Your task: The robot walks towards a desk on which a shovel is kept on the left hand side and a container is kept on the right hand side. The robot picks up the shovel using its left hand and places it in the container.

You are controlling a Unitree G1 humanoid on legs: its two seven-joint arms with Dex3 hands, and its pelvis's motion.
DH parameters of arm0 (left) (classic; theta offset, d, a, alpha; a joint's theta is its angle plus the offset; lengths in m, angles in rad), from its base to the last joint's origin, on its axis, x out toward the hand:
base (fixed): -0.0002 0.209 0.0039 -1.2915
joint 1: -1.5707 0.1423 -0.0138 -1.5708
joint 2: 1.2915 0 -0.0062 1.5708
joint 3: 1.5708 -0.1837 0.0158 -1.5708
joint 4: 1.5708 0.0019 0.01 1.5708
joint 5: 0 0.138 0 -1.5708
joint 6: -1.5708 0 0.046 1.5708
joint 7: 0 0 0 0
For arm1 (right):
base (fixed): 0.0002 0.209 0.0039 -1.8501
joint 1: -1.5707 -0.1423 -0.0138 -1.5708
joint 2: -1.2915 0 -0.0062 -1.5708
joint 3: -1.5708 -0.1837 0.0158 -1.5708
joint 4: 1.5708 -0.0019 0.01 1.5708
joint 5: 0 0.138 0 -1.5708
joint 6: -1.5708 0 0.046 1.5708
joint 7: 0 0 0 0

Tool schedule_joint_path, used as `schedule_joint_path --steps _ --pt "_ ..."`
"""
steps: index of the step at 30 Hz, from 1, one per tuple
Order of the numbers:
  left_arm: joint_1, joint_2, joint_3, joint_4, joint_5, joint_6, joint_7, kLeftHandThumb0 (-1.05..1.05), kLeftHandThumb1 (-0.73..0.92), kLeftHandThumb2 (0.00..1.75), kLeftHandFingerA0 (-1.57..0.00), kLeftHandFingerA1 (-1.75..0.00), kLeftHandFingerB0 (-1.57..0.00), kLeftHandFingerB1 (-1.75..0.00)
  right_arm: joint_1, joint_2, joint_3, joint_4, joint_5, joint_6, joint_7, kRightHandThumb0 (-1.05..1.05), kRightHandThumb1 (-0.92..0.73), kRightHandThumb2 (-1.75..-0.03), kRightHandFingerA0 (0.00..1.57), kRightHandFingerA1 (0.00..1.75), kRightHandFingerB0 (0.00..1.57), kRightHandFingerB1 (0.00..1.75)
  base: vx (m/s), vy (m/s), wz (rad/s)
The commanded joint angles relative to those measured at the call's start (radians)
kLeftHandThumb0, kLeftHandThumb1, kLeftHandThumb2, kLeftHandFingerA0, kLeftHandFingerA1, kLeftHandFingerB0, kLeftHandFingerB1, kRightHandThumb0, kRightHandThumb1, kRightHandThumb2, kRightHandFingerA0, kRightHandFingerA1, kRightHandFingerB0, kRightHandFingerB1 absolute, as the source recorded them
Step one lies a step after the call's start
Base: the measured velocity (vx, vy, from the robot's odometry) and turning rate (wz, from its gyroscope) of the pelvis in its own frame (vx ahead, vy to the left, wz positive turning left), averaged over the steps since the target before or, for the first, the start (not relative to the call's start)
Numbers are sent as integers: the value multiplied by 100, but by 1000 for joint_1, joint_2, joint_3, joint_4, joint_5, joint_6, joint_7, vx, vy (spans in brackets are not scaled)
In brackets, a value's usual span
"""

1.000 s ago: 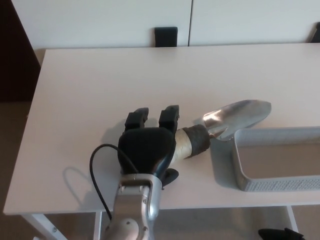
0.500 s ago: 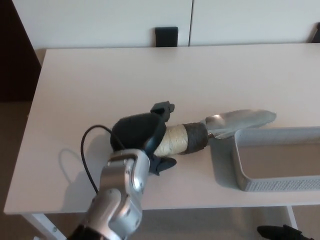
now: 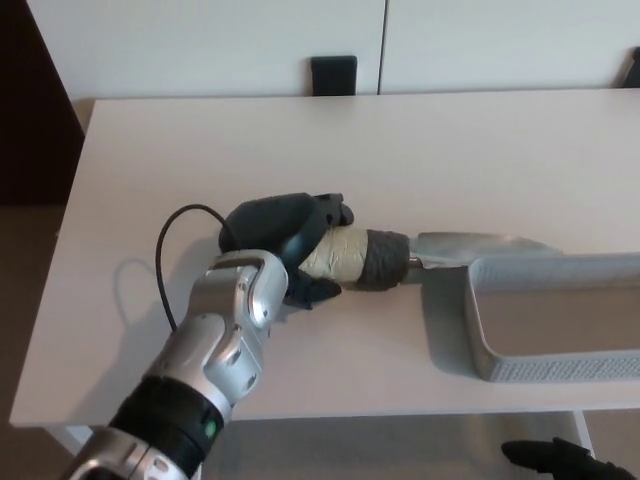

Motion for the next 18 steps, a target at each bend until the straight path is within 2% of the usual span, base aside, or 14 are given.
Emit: schedule_joint_path --steps 1,2,5,6,8,9,10,11,12,13,16,17,18 --pt "76 50 -52 137 -80 -119 -91 -19 78 62 -94 -94 -65 -104 -20 -48 6 -24 -18 30 22 -42 -46 -71 58 56 34 48 0 0 0" --pt "80 55 -61 126 -76 -129 -83 -21 79 63 -89 -110 -64 -103 -21 -51 9 -24 -21 29 21 -43 -46 -72 59 57 34 48 0 0 0" --pt "81 64 -72 126 -84 -151 -65 -22 82 64 -86 -107 -65 -99 -22 -54 14 -28 -20 38 17 -43 -45 -72 60 57 35 48 0 0 0" --pt "83 65 -67 127 -95 -169 -49 -24 85 64 -92 -104 -74 -82 -22 -54 14 -29 -20 39 18 -42 -46 -72 61 57 36 48 0 0 0" --pt "86 65 -60 128 -111 -183 -31 -24 85 64 -92 -104 -74 -82 -21 -56 15 -31 -21 39 18 -42 -46 -72 61 57 36 48 0 0 0" --pt "83 59 -52 134 -123 -180 -25 -23 85 65 -93 -105 -77 -78 -22 -56 17 -30 -25 39 17 -35 -56 -57 67 49 40 40 0 0 0" --pt "83 54 -33 140 -146 -187 -18 -27 68 91 -95 -98 -76 -77 -21 -57 18 -35 -27 49 16 -36 -56 -57 69 49 40 40 0 0 0" --pt "94 41 -1 129 -181 -193 3 -20 82 64 -96 -101 -82 -84 -22 -60 17 -33 -28 51 17 -36 -56 -57 69 48 40 40 0 0 0" --pt "110 13 64 116 -252 -186 10 -20 81 64 -87 -117 -75 -97 -24 -62 17 -32 -27 55 22 -44 -46 -72 63 57 36 48 0 0 0" --pt "121 -1 105 105 -289 -193 20 -20 80 67 -87 -130 -75 -98 -23 -63 19 -31 -27 49 25 -36 -56 -57 69 48 40 39 0 0 0" --pt "137 -52 218 93 -387 -214 61 -14 73 75 -93 -134 -80 -99 -21 -64 18 -38 -27 63 26 -37 -56 -57 69 48 41 39 0 0 0" --pt "143 -73 264 81 -425 -216 73 -18 76 71 -96 -131 -78 -93 -21 -62 18 -37 -25 64 26 -44 -46 -72 63 57 36 48 0 0 0" --pt "147 -96 314 62 -471 -212 78 -23 79 64 -100 -132 -76 -90 -20 -62 19 -37 -26 62 25 -36 -56 -56 69 48 41 39 0 0 0"
